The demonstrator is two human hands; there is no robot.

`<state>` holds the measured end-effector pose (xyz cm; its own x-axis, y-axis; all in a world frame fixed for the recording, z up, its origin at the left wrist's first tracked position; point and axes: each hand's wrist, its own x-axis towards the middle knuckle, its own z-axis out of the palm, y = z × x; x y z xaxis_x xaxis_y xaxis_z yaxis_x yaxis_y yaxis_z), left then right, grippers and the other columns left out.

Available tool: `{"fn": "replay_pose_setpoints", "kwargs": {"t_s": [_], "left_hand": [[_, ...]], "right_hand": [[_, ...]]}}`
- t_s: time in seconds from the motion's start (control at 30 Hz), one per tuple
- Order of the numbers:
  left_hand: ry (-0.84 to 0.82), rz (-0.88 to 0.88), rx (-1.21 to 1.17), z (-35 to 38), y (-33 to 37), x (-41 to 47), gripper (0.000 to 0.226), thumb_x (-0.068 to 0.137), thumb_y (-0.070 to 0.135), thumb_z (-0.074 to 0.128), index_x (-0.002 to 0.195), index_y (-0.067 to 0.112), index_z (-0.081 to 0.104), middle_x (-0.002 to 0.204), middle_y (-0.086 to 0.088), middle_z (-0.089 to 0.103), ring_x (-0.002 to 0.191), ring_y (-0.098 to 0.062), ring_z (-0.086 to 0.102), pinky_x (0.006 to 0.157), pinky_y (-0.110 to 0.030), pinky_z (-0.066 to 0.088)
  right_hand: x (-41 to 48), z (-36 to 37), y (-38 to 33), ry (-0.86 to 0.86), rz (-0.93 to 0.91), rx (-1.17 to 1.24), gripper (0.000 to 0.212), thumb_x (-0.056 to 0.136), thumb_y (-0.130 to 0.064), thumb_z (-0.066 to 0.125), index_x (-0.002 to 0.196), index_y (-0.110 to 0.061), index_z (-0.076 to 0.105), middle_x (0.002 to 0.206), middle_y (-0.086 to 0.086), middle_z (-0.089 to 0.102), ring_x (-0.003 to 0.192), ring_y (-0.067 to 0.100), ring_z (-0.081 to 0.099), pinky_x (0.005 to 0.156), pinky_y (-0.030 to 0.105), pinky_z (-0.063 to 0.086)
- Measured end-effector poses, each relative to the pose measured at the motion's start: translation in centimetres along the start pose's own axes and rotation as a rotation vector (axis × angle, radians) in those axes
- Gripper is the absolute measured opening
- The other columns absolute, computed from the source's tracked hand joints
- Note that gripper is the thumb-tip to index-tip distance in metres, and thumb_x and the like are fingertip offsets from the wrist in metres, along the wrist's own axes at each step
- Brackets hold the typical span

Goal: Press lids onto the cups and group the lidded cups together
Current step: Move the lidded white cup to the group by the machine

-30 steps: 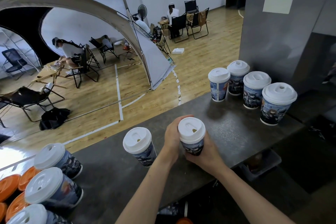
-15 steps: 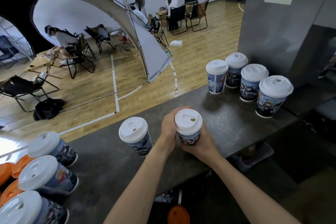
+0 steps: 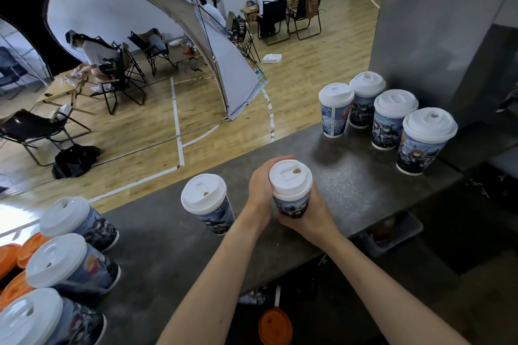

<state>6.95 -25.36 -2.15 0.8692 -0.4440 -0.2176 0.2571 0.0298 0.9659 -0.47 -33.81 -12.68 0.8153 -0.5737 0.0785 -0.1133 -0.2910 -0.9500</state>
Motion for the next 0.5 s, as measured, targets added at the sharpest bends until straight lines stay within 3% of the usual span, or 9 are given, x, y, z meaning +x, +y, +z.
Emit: {"fn": "replay_pose_setpoints", "kwargs": {"t_s": [0.1, 0.2, 0.3, 0.43, 0.5], "left_hand": [[0.142, 0.068, -0.052, 0.6, -1.0, -0.5, 0.033, 0.099, 0.008, 0.048, 0.089, 0.014, 0.079, 0.091, 0.002, 0.079, 0.084, -0.007, 0.072, 0.073, -0.019, 0.055], [0.248, 0.139, -0.060, 1.1, -1.7, -1.2, 0.033, 0.102, 0.006, 0.044, 0.098, 0.010, 0.076, 0.100, 0.000, 0.077, 0.090, -0.006, 0.070, 0.077, -0.016, 0.054], [0.176, 0.085, -0.055, 0.7, -1.5, -0.6, 0.030, 0.101, 0.008, 0.048, 0.096, 0.011, 0.078, 0.097, -0.001, 0.078, 0.090, -0.011, 0.071, 0.077, -0.020, 0.055], [-0.039, -0.027, -0.034, -0.2, -0.3, 0.2, 0.034, 0.100, 0.017, 0.052, 0.086, 0.020, 0.083, 0.094, 0.001, 0.079, 0.090, -0.015, 0.072, 0.088, -0.033, 0.054], [-0.053, -0.009, -0.033, -0.4, -0.3, 0.2, 0.042, 0.101, 0.015, 0.048, 0.080, 0.023, 0.084, 0.095, 0.001, 0.080, 0.091, -0.013, 0.072, 0.092, -0.034, 0.054]], "right_hand": [[0.0, -0.1, 0.1, 0.014, 0.007, 0.044, 0.093, 0.054, -0.036, 0.098, 0.127, -0.039, 0.040, 0.121, -0.025, 0.055, 0.108, -0.017, 0.053, 0.081, 0.005, 0.045], [-0.2, -0.1, 0.1, -0.004, 0.007, 0.032, 0.088, 0.055, -0.039, 0.097, 0.124, -0.041, 0.041, 0.122, -0.021, 0.057, 0.110, -0.014, 0.054, 0.084, 0.013, 0.047], [0.0, 0.1, 0.3, -0.003, 0.006, 0.011, 0.088, 0.055, -0.038, 0.095, 0.124, -0.046, 0.041, 0.126, -0.015, 0.059, 0.116, -0.002, 0.058, 0.092, 0.023, 0.052], [0.2, -0.1, 0.3, -0.044, -0.001, -0.021, 0.089, 0.059, -0.031, 0.092, 0.129, -0.043, 0.039, 0.125, -0.016, 0.059, 0.118, 0.003, 0.057, 0.088, 0.010, 0.045], [0.2, -0.1, 0.3, -0.055, -0.008, -0.023, 0.088, 0.059, -0.030, 0.093, 0.133, -0.038, 0.045, 0.124, -0.018, 0.060, 0.119, 0.003, 0.058, 0.087, 0.004, 0.043]]}}
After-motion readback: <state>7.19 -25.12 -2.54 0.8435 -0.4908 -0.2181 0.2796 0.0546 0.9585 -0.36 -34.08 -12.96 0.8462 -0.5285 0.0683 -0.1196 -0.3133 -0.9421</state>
